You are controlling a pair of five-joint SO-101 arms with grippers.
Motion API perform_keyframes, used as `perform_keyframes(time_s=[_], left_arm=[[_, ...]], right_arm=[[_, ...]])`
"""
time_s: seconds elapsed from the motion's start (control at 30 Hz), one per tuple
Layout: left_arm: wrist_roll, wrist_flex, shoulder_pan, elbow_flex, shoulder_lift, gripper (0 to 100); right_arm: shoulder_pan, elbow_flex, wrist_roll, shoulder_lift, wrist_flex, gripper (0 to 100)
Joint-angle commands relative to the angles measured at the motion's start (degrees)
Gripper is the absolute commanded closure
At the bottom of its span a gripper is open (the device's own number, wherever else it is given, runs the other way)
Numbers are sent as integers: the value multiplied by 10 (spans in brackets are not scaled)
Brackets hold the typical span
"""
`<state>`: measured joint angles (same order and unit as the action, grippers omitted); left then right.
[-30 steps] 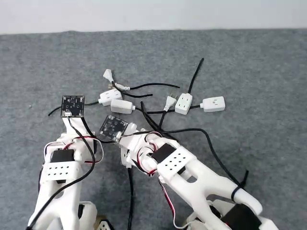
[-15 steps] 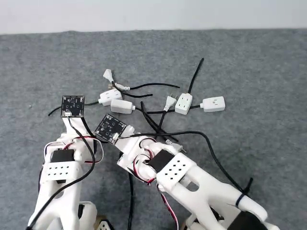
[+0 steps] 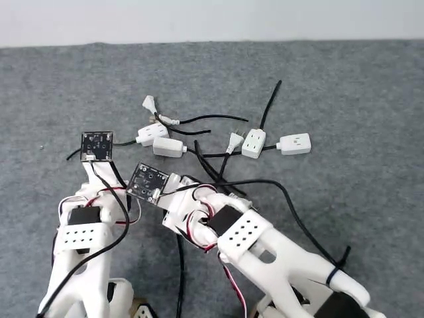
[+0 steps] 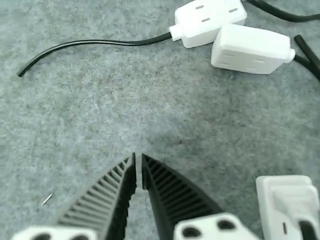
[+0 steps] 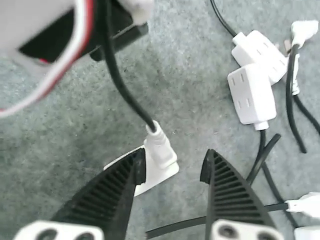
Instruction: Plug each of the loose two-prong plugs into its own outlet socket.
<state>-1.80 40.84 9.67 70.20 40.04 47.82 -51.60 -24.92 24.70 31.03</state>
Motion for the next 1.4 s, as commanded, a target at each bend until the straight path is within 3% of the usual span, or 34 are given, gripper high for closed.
perform_keyframes(time_s=[0.0,0.27,0.67,0.87,1.37], left_arm=[[-9,-17,2,-7,13,987],[-10,-15,9,-7,12,958],[-10,-15,12,-7,13,958],[-10,-15,11,-7,13,958],[-10,-14,13,-7,13,958]], right_arm=[[-4,39,-29,0,-14,808],[-15,107,-55,-112,-9,808],[-16,105,-52,-121,-4,814],[-16,106,-51,-121,2,960],[-37,61,-50,-121,14,988]])
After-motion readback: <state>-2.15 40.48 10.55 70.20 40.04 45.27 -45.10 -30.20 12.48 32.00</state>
